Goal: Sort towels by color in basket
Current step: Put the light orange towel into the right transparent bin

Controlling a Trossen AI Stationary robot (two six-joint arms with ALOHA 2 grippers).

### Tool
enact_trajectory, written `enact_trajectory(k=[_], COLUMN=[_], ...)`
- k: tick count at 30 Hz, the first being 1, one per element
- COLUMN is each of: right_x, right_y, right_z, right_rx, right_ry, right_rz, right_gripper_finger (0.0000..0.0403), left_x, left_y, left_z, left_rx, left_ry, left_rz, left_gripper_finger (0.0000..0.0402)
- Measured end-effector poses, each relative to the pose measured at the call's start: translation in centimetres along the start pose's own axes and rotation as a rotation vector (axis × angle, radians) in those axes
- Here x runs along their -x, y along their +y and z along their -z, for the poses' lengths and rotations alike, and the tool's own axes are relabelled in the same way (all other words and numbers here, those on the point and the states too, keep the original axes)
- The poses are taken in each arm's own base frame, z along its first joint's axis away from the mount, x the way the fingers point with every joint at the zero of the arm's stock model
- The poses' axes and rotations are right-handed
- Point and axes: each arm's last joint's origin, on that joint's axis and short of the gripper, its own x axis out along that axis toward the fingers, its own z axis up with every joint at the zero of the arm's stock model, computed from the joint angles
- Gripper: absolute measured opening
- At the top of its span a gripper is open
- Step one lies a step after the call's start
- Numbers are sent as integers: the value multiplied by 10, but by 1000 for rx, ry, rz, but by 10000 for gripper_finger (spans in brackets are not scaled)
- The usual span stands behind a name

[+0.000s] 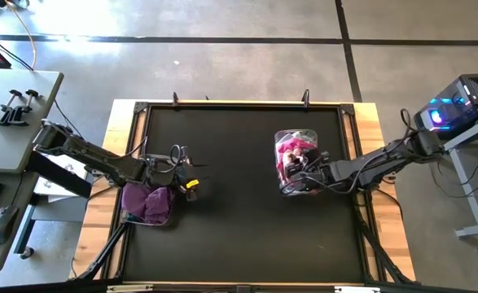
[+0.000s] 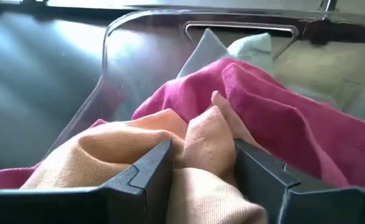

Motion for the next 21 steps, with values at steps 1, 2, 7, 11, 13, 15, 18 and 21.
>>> enact_trajectory(k=[1,2,7,11,13,15,18,21], right_x=[-1,-1,3,15,22,31,42,46], right_y=[-1,-2,8,25,30,38,47,55], right_z=[1,1,-6,-30,-42,-56,-71,-79], right_rx=[-3,1,29,101,154,175,184,167], right_ry=[-5,-15,-34,-81,-67,-58,-32,33], right_rz=[2,8,7,40,66,71,56,-3], right_gripper_finger=[161,161,161,161,161,161,161,161], left_x=[0,-1,-2,-2,-2,-2,-2,-2], left_y=[1,1,4,4,4,4,4,4], left_z=[0,0,0,0,0,0,0,0], left_rx=[1,-1,9,12,18,16,15,16], left_ry=[2,4,3,0,0,3,6,5], left_rz=[-5,-7,-18,-18,-18,-18,-17,-17], left_gripper_finger=[181,181,181,181,181,181,181,181])
